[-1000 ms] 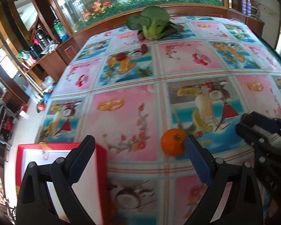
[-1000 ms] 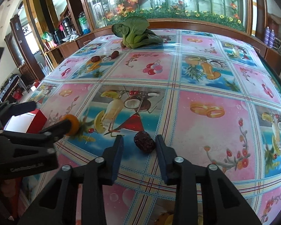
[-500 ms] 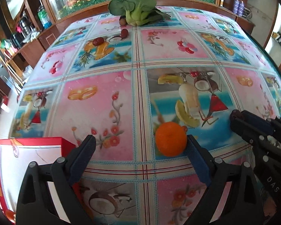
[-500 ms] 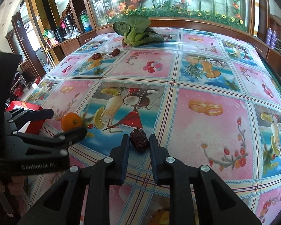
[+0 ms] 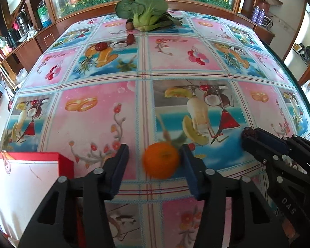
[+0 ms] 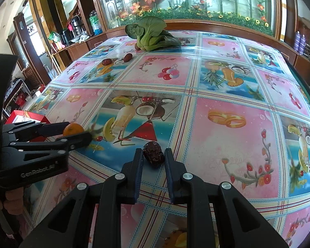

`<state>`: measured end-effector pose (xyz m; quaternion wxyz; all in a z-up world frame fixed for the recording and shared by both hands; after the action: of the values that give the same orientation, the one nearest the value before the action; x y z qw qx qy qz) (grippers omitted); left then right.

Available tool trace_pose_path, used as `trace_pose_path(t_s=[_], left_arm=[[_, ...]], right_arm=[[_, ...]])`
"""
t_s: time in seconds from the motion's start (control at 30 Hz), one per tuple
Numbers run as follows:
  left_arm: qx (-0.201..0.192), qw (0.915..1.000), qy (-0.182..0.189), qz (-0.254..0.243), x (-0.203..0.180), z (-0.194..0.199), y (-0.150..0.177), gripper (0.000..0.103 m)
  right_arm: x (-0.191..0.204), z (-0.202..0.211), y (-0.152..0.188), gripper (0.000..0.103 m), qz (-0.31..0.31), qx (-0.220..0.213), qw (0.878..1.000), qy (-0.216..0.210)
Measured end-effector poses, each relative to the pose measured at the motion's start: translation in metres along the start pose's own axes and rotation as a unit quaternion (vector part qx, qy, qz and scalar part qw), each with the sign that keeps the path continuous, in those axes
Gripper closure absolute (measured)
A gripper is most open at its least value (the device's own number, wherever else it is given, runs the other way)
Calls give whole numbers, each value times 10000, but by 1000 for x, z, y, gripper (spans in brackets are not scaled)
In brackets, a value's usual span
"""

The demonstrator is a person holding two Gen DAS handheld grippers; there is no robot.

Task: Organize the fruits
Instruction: 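Grasp the mandarin with the left tool while the right tool grasps the dark date, then carry the mandarin and date over the tray with both tools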

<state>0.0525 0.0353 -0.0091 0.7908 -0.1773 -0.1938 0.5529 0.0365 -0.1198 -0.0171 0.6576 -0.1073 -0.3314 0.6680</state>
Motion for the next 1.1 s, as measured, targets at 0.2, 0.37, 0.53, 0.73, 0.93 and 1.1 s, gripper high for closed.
trace_pose_path(t_s=[0.2,0.37,0.53,0.73,0.93,1.1], left_arm=[[-3,9999,81,144,10,8,14,50],[34,9998,34,206,13,7,14,43],[24,9998,-1,218,11,4,10,43],[-21,9999,15,140,5,2,6,43],[-109,9999,-33,5,-2,2,3,65],[-113,9998,-128,-77,-9,4,3,69]], right_arm=[[0,0,0,84,27,-5,10000,11],[0,0,0,84,30,-7,10000,12],[0,0,0,84,35,-10,10000,23],[0,-1,0,84,35,-28,10000,19],[-2,-1,-1,84,29,-35,10000,14],[-2,-1,-1,84,17,-40,10000,17]])
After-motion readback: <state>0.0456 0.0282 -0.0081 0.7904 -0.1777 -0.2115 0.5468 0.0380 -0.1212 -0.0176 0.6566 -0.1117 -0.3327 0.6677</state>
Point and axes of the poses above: each gripper's, at about its wrist camera, not at the fingertips, and z roughly against the way its jaws point, x to its left, y to its underside, the point moved 1 cm from there along -z, roughly the way its jaws point, and after that the axes turned 14 degrees about -z, right-handed, at the moved point
